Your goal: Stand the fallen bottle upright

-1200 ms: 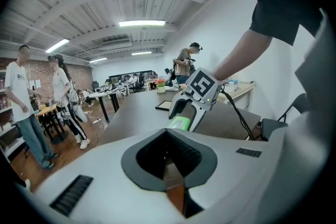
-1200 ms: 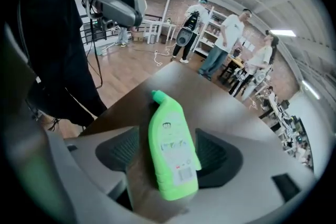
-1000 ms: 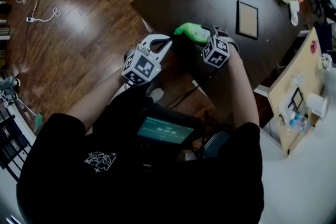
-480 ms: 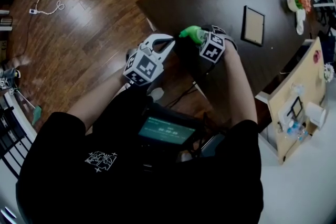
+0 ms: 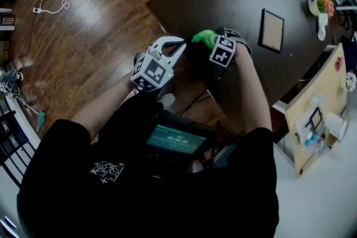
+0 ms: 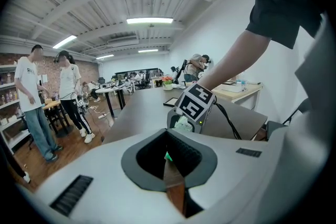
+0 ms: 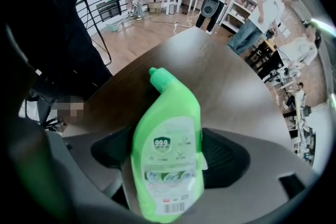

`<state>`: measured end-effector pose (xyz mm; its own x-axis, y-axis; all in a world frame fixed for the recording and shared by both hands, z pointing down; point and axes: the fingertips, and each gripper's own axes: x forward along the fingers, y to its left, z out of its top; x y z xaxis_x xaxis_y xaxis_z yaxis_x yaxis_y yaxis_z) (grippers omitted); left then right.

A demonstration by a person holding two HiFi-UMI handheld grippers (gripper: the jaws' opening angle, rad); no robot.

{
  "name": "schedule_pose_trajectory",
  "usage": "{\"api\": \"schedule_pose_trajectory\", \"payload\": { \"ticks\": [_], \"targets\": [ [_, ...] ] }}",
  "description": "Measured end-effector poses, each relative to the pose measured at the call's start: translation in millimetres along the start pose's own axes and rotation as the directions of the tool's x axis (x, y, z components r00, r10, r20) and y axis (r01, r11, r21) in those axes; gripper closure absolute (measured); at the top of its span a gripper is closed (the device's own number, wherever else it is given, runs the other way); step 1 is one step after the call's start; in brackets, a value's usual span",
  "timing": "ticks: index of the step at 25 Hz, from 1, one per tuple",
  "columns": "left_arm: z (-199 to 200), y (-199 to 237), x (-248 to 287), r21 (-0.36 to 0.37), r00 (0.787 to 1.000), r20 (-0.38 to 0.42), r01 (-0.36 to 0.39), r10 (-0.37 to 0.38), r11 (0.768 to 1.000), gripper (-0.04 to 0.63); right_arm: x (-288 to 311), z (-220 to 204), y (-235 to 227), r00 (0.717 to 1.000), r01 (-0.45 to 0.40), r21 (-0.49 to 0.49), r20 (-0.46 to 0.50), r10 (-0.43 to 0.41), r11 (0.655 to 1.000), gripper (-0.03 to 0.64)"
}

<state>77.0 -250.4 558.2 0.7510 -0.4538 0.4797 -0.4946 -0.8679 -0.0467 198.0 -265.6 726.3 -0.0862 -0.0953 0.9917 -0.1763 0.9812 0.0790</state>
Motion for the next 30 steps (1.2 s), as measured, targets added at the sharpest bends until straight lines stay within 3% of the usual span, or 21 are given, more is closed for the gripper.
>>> {"api": "schedule_pose_trajectory", "payload": {
  "ticks": [6,11,21,30],
  "targets": [
    [-0.1,3.2,2.6,0.0,1.0,-0.002,0.006,-0.006,1.0,0.594,8.5,-2.8,-1.6,0.999,-0.043,0.0,-0.028,0.043,0.999,0.152],
    [1.2,4.4,4.5,0.013,1.0,-0.006,0.013,-0.013,1.0,0.594,8.6,-0.2,-1.0,0.997,-0.072,0.023,0.012,0.072,0.997,0.155],
    [4.7,-5.1,15.1,0.028,1.0,-0.017,0.026,-0.025,0.999,0.594,2.0,-9.8,-4.9,0.988,-0.022,0.051,0.153,0.014,0.998,0.166],
    [4.8,-1.8,17.4,0.039,0.999,-0.016,0.031,-0.03,0.999,0.594,-10.2,-7.6,-15.8,0.95,0.006,0.225,0.304,-0.076,0.974,0.169]
  ]
}}
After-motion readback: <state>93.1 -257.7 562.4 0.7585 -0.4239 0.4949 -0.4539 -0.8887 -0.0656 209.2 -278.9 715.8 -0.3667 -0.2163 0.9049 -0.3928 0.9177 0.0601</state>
